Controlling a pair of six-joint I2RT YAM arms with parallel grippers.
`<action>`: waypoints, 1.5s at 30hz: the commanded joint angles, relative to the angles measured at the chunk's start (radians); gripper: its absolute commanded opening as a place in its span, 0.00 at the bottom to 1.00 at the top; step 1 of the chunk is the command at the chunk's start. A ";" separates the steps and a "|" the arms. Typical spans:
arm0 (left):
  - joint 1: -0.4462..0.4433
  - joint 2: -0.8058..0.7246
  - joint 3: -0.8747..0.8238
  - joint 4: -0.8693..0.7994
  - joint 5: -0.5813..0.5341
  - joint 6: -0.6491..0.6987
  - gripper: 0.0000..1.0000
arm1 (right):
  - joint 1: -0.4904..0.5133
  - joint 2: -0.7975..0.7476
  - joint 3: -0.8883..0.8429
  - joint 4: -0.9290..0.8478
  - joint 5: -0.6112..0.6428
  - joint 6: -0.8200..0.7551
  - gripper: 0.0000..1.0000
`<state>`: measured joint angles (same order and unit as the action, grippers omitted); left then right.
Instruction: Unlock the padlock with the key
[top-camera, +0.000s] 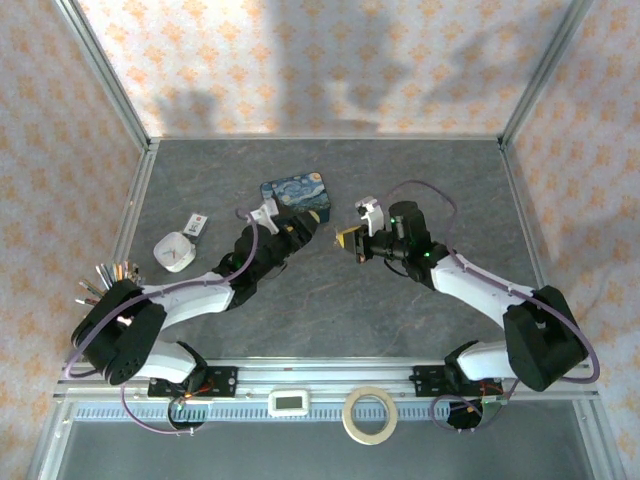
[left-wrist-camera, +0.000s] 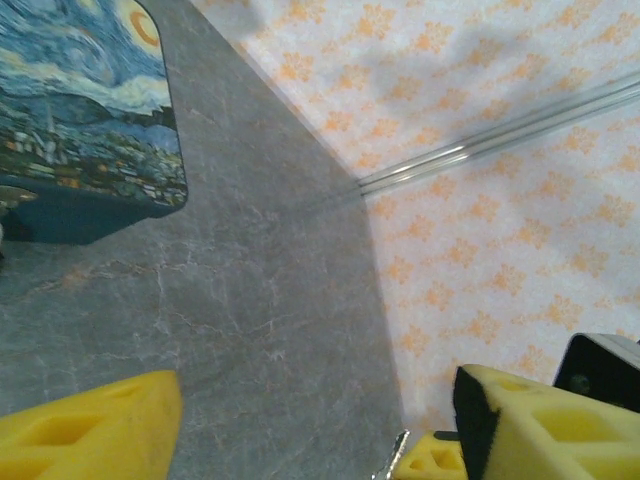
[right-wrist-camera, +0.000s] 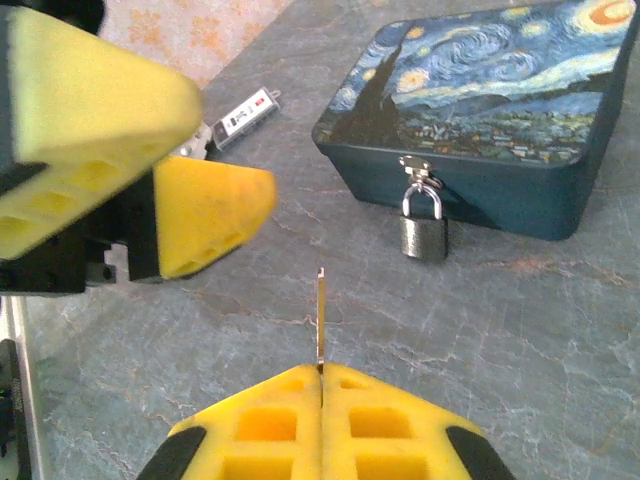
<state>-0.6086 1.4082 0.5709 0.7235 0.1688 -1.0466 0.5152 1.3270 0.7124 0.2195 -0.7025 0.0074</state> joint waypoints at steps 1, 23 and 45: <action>-0.020 0.033 0.064 0.032 0.003 0.017 0.66 | -0.001 0.002 0.008 0.087 -0.042 -0.015 0.00; -0.064 0.138 0.212 -0.086 -0.051 0.032 0.41 | 0.149 0.004 0.063 0.065 0.393 -0.080 0.00; -0.065 0.134 0.204 -0.065 -0.087 -0.026 0.38 | 0.177 0.014 0.048 0.115 0.415 -0.115 0.00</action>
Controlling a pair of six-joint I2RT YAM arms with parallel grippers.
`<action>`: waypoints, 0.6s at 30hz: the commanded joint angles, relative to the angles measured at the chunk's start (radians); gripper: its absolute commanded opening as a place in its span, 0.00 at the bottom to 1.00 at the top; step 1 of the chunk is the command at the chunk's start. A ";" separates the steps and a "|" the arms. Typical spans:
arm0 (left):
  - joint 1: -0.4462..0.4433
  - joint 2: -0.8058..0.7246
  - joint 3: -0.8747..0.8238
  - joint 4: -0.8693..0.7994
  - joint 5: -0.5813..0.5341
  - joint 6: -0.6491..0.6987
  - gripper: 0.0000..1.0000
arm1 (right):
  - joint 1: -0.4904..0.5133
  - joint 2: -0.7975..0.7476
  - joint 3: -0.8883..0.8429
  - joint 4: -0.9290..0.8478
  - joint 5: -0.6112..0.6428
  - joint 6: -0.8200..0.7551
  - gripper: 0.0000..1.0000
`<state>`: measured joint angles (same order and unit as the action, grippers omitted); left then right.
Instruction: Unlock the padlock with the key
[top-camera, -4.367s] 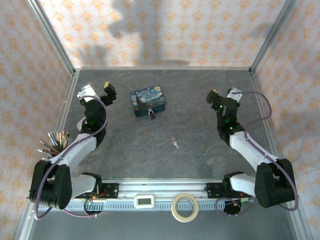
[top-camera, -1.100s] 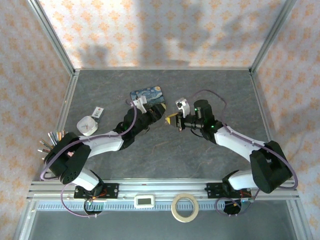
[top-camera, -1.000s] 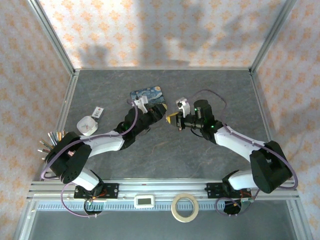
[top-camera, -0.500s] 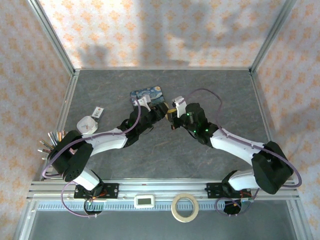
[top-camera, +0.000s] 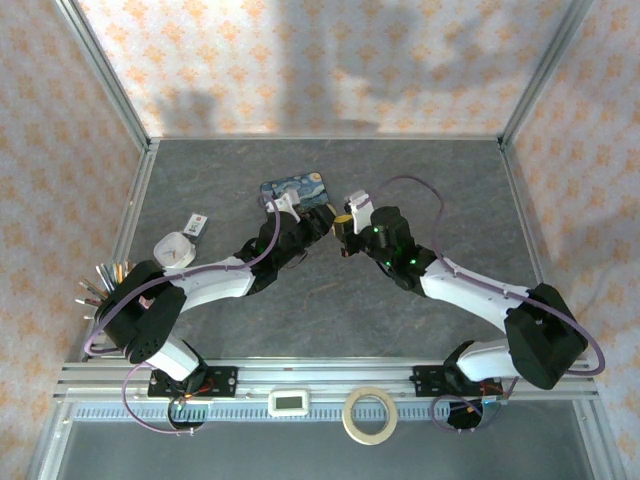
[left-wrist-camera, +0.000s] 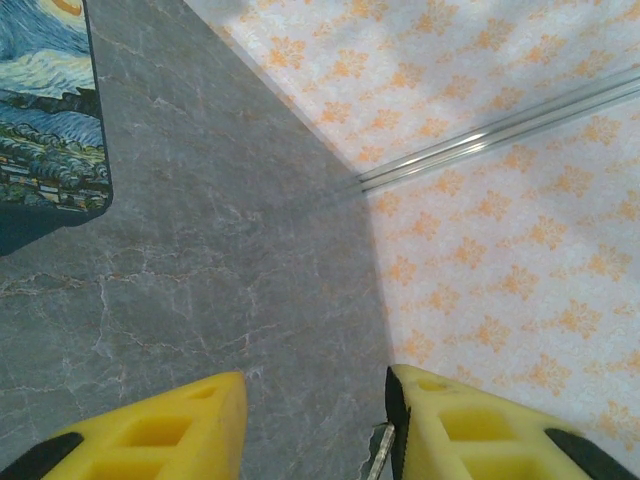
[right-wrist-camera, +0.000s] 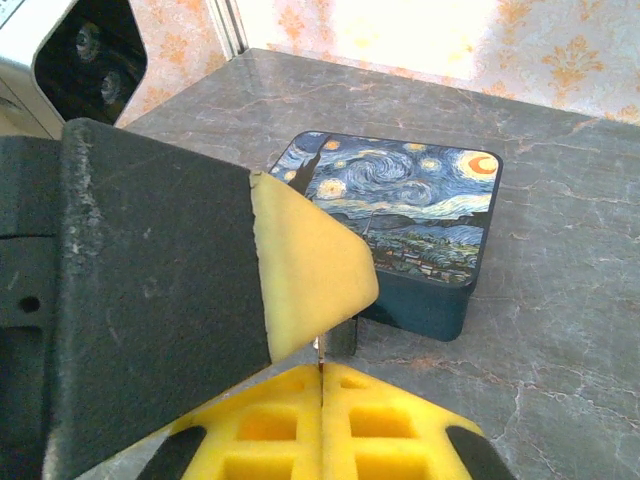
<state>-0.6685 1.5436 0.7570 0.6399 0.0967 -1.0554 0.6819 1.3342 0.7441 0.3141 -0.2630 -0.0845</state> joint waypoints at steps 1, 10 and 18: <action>-0.004 0.000 0.019 0.018 -0.017 -0.019 0.38 | 0.010 0.007 0.017 0.019 -0.033 -0.024 0.00; -0.004 0.001 0.013 0.040 -0.025 -0.034 0.16 | 0.010 0.013 0.020 0.020 -0.071 -0.030 0.00; -0.004 -0.012 0.008 0.030 -0.029 -0.034 0.00 | 0.009 -0.014 0.024 0.020 -0.057 -0.013 0.03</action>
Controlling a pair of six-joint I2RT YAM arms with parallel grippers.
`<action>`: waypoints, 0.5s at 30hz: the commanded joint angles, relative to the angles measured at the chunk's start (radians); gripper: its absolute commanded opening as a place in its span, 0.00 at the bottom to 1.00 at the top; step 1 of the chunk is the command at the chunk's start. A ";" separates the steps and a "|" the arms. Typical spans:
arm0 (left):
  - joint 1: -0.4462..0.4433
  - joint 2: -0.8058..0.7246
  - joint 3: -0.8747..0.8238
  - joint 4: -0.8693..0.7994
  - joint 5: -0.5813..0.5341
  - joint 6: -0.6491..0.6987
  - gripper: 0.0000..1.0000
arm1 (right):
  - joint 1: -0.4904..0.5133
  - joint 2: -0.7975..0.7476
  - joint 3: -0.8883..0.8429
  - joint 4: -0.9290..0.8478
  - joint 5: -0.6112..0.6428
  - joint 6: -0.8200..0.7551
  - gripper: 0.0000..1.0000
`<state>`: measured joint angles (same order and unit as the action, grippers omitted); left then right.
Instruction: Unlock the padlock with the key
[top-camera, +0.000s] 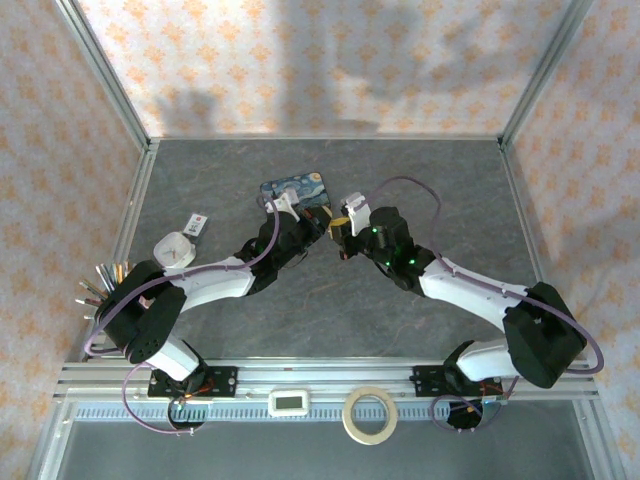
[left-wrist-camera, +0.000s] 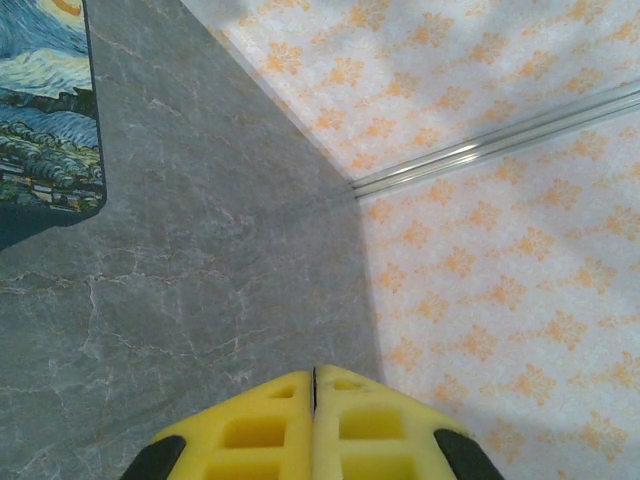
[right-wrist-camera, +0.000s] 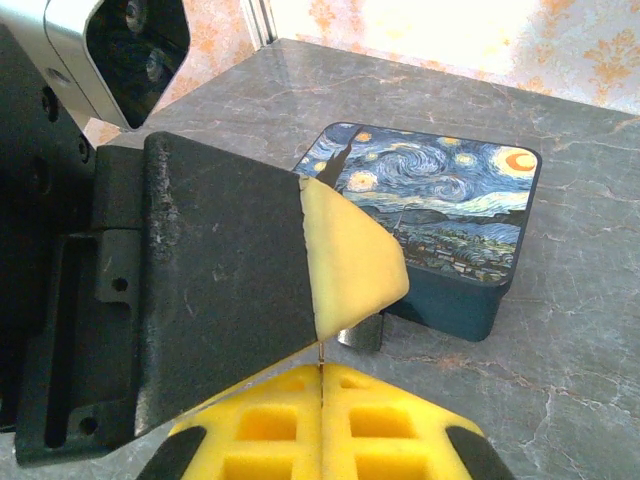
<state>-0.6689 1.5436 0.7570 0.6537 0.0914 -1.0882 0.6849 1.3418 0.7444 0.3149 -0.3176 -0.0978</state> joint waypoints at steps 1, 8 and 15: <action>-0.004 -0.016 0.006 0.016 -0.027 0.001 0.00 | 0.002 -0.036 0.023 0.013 0.000 0.007 0.12; 0.003 -0.049 0.005 0.044 0.003 0.017 0.00 | -0.125 -0.147 -0.055 0.107 -0.214 0.113 0.54; 0.005 -0.045 -0.011 0.152 0.096 0.035 0.00 | -0.191 -0.105 -0.097 0.260 -0.440 0.271 0.49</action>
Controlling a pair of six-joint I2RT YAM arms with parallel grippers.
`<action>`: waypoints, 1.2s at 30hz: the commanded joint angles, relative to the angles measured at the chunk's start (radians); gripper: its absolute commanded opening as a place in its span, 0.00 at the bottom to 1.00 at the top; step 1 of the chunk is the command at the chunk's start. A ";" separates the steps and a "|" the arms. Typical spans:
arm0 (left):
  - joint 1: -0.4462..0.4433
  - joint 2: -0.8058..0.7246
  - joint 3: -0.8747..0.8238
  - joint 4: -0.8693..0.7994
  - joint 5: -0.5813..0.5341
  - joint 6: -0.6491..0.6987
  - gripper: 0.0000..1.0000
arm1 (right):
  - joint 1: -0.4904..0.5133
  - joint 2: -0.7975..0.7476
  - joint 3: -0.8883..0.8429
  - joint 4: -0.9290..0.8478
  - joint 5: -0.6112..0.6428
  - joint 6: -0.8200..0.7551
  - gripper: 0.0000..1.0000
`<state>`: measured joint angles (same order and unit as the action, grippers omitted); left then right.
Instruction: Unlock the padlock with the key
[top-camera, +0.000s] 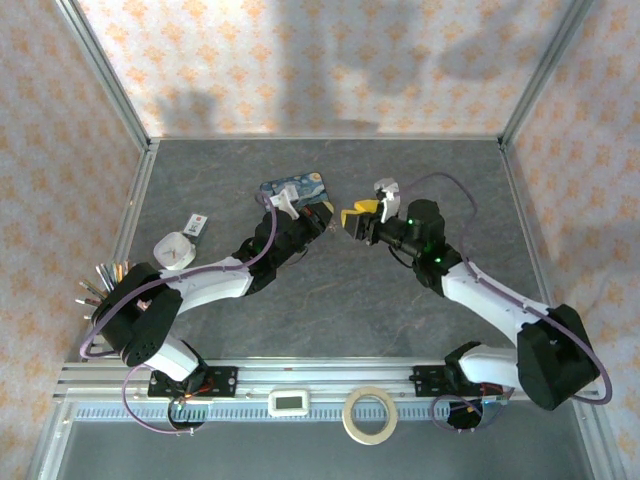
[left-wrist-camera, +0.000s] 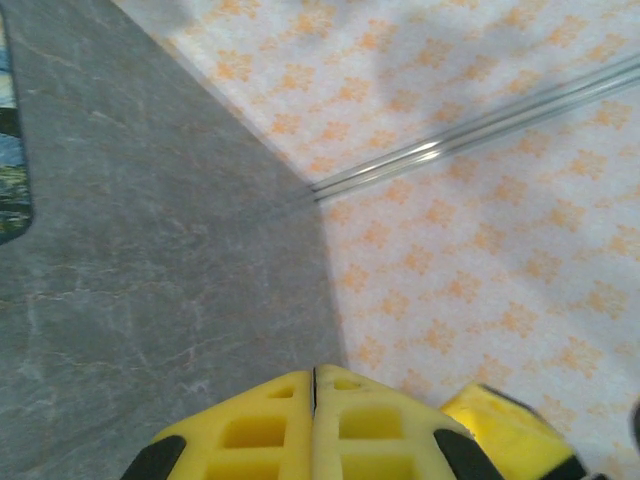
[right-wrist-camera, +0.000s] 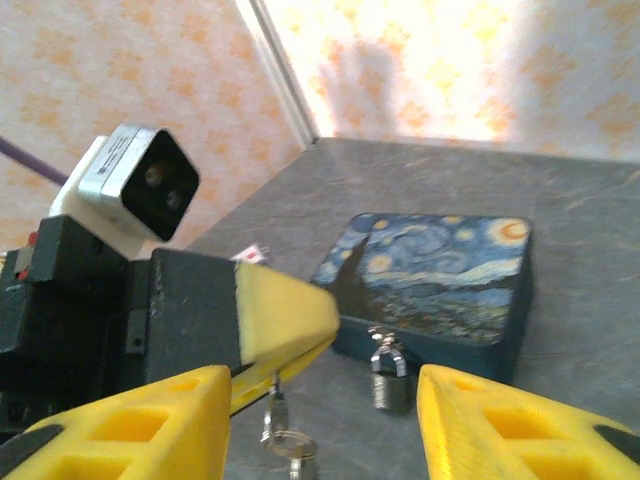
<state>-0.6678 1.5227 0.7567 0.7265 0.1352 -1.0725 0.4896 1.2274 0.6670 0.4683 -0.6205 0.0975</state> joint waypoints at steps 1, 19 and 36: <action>0.004 -0.023 -0.013 0.084 0.058 0.014 0.00 | 0.004 0.013 -0.024 0.124 -0.147 0.081 0.48; 0.004 -0.029 -0.048 0.158 0.091 0.000 0.00 | -0.001 0.079 -0.034 0.200 -0.155 0.160 0.51; 0.030 -0.083 -0.118 0.308 0.208 0.133 0.00 | -0.041 0.186 0.028 0.258 -0.431 0.257 0.44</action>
<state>-0.6403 1.4635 0.6456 0.9489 0.3096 -0.9508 0.4507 1.4029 0.6674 0.6636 -1.0019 0.3367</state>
